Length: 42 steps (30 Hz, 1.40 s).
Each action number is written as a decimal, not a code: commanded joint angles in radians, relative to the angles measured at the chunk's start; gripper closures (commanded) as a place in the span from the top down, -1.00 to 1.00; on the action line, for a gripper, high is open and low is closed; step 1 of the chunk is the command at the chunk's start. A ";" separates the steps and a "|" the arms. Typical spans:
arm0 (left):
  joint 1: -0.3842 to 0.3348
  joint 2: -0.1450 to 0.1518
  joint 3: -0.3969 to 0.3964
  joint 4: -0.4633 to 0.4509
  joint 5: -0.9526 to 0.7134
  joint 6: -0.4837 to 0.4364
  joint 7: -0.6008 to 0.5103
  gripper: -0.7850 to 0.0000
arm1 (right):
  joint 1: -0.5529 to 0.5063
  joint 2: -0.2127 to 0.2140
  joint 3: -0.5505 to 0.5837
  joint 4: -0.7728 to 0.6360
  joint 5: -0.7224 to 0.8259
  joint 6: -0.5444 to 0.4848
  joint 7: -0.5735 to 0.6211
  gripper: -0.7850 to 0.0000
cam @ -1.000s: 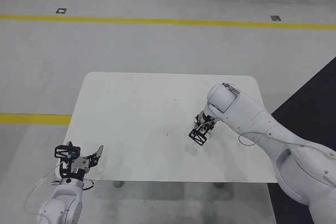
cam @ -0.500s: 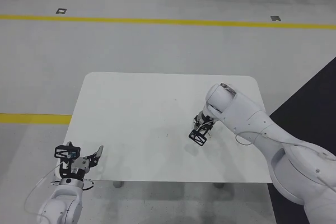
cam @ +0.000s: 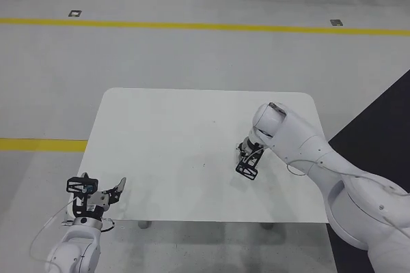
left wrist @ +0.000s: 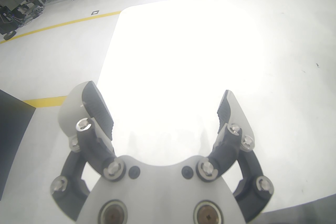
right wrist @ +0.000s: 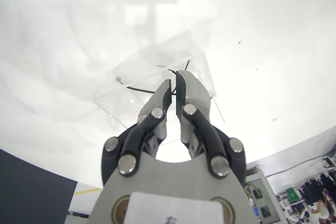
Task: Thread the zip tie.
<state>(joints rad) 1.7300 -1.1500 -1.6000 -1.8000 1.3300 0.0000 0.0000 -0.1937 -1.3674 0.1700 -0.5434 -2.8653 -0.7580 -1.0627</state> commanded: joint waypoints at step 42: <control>0.000 0.000 0.000 0.000 0.000 0.000 0.000 1.00 | 0.062 0.091 0.036 0.061 0.429 -0.035 0.035 -1.00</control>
<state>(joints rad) 1.7300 -1.1500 -1.6000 -1.8000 1.3300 0.0000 0.0000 -0.1317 -1.2764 0.2059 -0.4820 -2.4361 -0.7930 -1.0274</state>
